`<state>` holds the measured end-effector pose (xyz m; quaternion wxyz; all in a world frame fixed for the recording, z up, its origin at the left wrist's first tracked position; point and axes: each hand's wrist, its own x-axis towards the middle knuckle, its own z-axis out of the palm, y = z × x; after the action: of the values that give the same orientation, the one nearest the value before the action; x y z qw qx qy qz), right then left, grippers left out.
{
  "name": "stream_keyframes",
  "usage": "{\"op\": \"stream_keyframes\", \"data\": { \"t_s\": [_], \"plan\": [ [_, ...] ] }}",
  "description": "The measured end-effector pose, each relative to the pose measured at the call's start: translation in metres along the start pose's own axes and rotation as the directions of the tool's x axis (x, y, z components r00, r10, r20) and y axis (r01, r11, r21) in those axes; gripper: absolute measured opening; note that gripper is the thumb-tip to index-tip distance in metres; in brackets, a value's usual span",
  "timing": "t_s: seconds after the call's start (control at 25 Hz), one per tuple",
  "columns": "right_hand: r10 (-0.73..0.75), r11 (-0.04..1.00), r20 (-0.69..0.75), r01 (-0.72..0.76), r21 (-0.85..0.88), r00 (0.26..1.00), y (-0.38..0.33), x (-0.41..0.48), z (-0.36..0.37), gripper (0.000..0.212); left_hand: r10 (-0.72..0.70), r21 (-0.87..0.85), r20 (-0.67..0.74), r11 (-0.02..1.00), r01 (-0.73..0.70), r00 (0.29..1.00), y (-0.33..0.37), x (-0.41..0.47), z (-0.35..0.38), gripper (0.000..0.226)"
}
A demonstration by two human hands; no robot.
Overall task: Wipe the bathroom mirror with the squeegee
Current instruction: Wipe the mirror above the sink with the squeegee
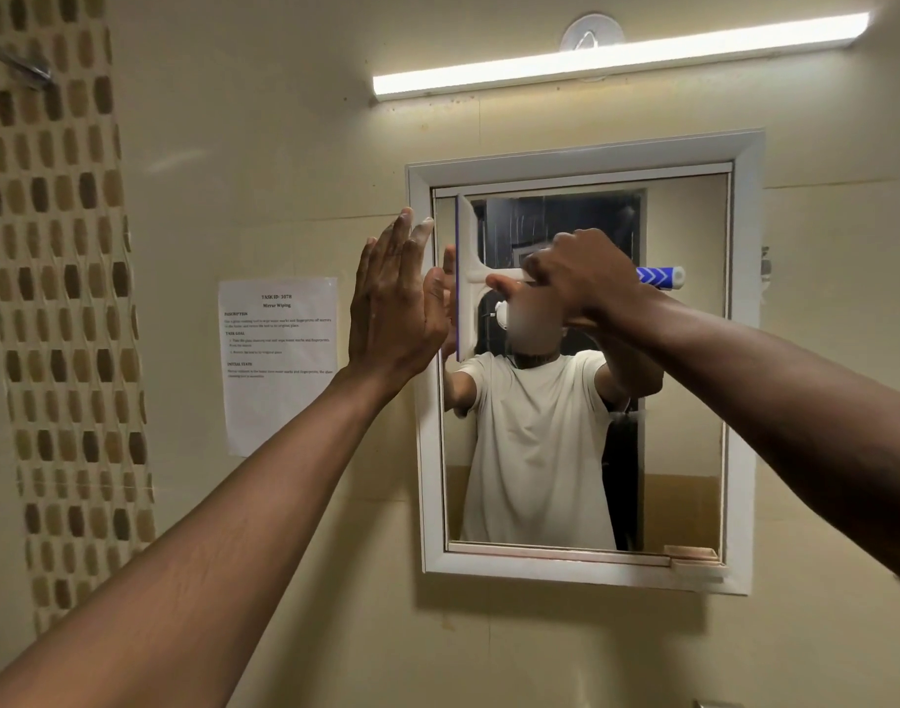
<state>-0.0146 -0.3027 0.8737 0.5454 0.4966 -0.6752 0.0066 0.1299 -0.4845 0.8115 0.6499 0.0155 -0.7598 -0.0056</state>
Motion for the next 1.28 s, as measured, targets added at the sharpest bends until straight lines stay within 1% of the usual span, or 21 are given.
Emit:
{"op": "stream_keyframes", "data": {
  "t_s": [0.12, 0.36, 0.48, 0.72, 0.84, 0.88, 1.0, 1.12, 1.16, 1.28],
  "plan": [
    [-0.012, 1.000, -0.040, 0.012, 0.013, 0.999, 0.021, -0.021, -0.013, 0.078, -0.018, 0.012, -0.012, 1.000, 0.018, 1.000, -0.001, 0.002, 0.001, 0.051],
    [0.051, 0.997, -0.079, -0.056, -0.058, 0.996, 0.043, -0.057, -0.020, 0.074, -0.029, -0.010, -0.025, 1.000, 0.029, 0.999, 0.014, 0.000, 0.005, 0.054],
    [0.055, 0.997, -0.070, -0.058, -0.054, 0.996, 0.052, -0.065, -0.022, 0.077, -0.026, -0.002, -0.020, 1.000, 0.026, 0.999, 0.019, -0.003, 0.003, 0.054],
    [0.121, 0.992, -0.066, -0.122, -0.020, 0.990, 0.076, -0.098, -0.030, 0.086, -0.035, 0.028, 0.001, 0.999, 0.035, 0.999, 0.015, -0.013, -0.002, 0.056],
    [0.094, 0.985, -0.106, -0.108, -0.132, 0.990, 0.077, -0.100, -0.041, 0.080, -0.033, 0.030, 0.007, 0.999, 0.033, 0.999, 0.021, -0.011, -0.002, 0.056],
    [0.071, 0.986, -0.109, -0.087, -0.141, 0.991, 0.073, -0.096, -0.043, 0.078, -0.029, 0.027, 0.003, 0.999, 0.028, 1.000, 0.024, -0.009, -0.002, 0.056],
    [0.026, 0.996, -0.093, -0.034, -0.084, 0.995, 0.049, -0.071, -0.043, 0.084, -0.010, 0.009, -0.008, 1.000, 0.010, 1.000, 0.031, -0.003, 0.002, 0.062],
    [0.016, 0.996, 0.001, -0.016, -0.083, 1.000, 0.033, -0.050, -0.039, 0.098, 0.003, -0.001, -0.005, 1.000, -0.003, 1.000, 0.037, 0.000, 0.007, 0.064],
    [0.019, 0.997, 0.012, -0.018, -0.073, 1.000, 0.034, -0.049, -0.036, 0.099, 0.005, -0.008, -0.007, 1.000, -0.005, 1.000, 0.039, 0.000, 0.010, 0.062],
    [0.045, 0.999, -0.029, -0.046, -0.025, 0.999, 0.047, -0.061, -0.032, 0.090, 0.013, 0.002, -0.012, 1.000, -0.013, 1.000, 0.041, 0.001, 0.019, 0.058]
  ]
}}
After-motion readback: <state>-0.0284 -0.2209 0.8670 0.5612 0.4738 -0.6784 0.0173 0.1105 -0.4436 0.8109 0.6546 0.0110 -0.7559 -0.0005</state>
